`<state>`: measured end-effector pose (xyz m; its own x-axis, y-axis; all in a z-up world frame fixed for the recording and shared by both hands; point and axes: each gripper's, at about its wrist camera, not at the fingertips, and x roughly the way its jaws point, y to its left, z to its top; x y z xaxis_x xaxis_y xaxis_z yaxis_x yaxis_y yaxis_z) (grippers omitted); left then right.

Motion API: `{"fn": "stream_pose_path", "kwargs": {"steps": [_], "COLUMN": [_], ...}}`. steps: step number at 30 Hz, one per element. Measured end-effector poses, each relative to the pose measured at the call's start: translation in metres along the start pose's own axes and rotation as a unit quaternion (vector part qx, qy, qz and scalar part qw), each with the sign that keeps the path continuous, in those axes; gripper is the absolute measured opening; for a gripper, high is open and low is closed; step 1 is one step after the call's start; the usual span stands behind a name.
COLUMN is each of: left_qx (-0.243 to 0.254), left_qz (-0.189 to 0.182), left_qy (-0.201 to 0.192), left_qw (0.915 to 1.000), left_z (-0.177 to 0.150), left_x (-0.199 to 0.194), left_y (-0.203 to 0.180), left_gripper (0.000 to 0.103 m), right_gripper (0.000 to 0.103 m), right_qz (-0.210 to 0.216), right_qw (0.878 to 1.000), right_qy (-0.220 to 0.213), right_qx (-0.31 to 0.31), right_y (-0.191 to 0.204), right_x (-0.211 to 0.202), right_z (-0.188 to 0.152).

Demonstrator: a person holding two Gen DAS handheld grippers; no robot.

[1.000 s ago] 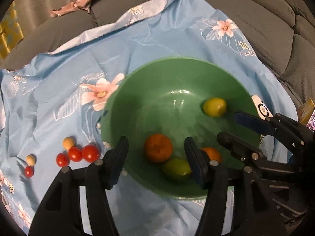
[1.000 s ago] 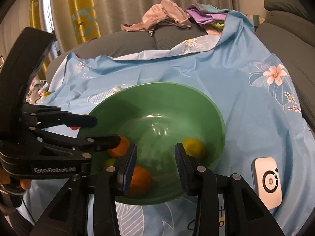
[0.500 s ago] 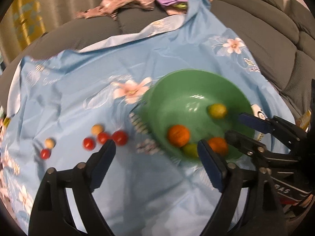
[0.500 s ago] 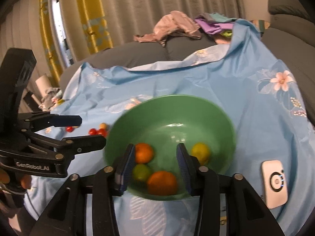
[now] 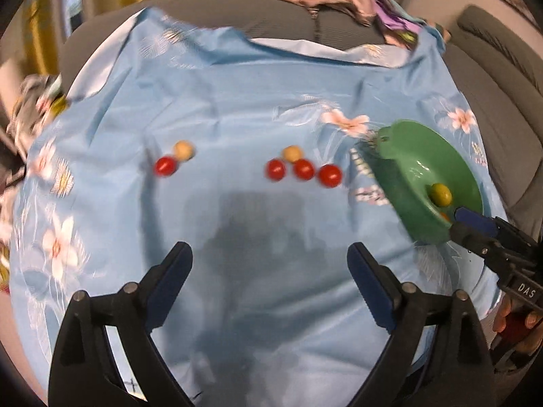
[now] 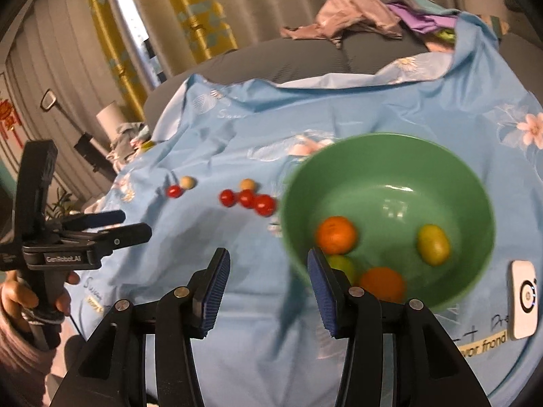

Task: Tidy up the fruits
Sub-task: 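Withdraw both open tools from the bowl toward the cherry tomatoes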

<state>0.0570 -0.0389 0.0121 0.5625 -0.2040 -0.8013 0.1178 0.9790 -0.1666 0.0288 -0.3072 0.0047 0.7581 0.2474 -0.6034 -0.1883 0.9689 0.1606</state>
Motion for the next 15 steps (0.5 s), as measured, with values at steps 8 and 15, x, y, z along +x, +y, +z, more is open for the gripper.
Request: {"fn": "stream_pose_path", "kwargs": {"steps": [8,15], "left_qx": [-0.054,-0.083], "left_qz": [-0.022,-0.033], "left_qy": [-0.01,-0.007], "left_qw": [0.9983,0.996], "left_z": [-0.032,-0.044], "left_x": [-0.015,-0.012], "left_y": [0.048,0.076], "left_gripper": [0.093,0.093], "right_gripper": [0.048,0.048], "right_qz": [0.014,0.012], "right_qw": [0.999,0.997], "right_qy": [0.027,0.053], "right_qx": [-0.041,-0.055], "right_y": [0.044,0.064], "right_x": [0.017,0.039], "right_z": [0.005,0.009]}}
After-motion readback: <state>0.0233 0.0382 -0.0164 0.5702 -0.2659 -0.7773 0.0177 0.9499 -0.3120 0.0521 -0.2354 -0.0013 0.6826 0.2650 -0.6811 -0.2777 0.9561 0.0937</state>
